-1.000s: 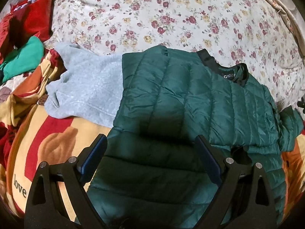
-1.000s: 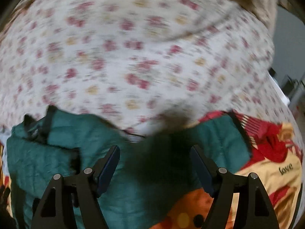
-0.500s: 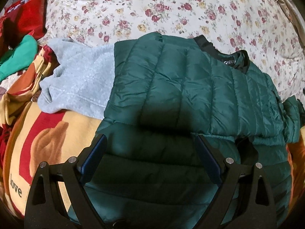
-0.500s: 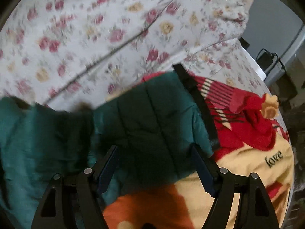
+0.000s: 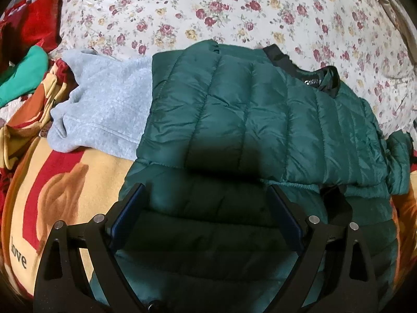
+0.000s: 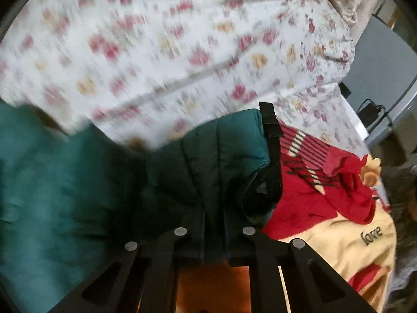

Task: Fold large clothes

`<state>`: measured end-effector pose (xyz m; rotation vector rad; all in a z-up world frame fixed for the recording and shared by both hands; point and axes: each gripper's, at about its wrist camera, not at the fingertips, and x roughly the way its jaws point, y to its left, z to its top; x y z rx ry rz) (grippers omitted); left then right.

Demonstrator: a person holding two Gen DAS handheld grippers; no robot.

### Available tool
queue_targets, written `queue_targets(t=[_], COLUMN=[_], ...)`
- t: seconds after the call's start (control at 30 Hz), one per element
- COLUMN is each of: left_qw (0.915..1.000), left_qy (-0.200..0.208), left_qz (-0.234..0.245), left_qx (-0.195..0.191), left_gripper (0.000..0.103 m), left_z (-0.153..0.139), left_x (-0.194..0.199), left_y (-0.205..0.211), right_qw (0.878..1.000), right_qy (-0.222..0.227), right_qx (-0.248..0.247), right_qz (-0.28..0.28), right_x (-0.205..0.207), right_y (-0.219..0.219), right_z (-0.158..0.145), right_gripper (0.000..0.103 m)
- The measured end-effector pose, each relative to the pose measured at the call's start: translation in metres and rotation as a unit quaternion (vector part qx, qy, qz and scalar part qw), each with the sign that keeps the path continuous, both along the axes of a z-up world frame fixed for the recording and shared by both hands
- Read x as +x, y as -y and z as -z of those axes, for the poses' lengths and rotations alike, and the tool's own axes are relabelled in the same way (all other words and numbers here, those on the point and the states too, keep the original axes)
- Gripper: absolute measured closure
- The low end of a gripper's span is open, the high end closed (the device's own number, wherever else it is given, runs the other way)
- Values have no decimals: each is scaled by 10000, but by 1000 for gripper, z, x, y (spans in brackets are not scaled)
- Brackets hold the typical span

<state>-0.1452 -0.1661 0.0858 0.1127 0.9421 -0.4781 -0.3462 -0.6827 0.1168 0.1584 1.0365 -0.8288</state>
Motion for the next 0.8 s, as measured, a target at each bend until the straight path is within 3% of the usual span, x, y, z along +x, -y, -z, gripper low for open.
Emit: queue_targets(t=[0.17, 0.37, 0.53, 0.67, 0.8], left_qw=[9999, 9996, 9990, 9985, 9975], left_qy=[91, 164, 227, 209, 169], left_qz=[-28, -38, -116, -269, -436], left_qx=[-123, -216, -363, -428, -534], left_gripper=[10, 10, 10, 10, 10], left_z=[-11, -23, -34, -39, -42], left_x=[-2, -4, 0, 7, 15], left_y=[-5, -11, -21, -33, -45], right_qw=[9969, 9865, 9673, 9477, 9261], right_qy=[601, 719, 773, 794, 648], right_qx=[59, -367, -654, -586, -351], right_qz=[-513, -1428, -2327, -3035, -3699], right_x=[6, 36, 73, 106, 144], right_y=[-39, -112, -190, -257, -323], right_z=[-54, -110, -150, -159, -136], right_gripper=[94, 95, 95, 95, 95])
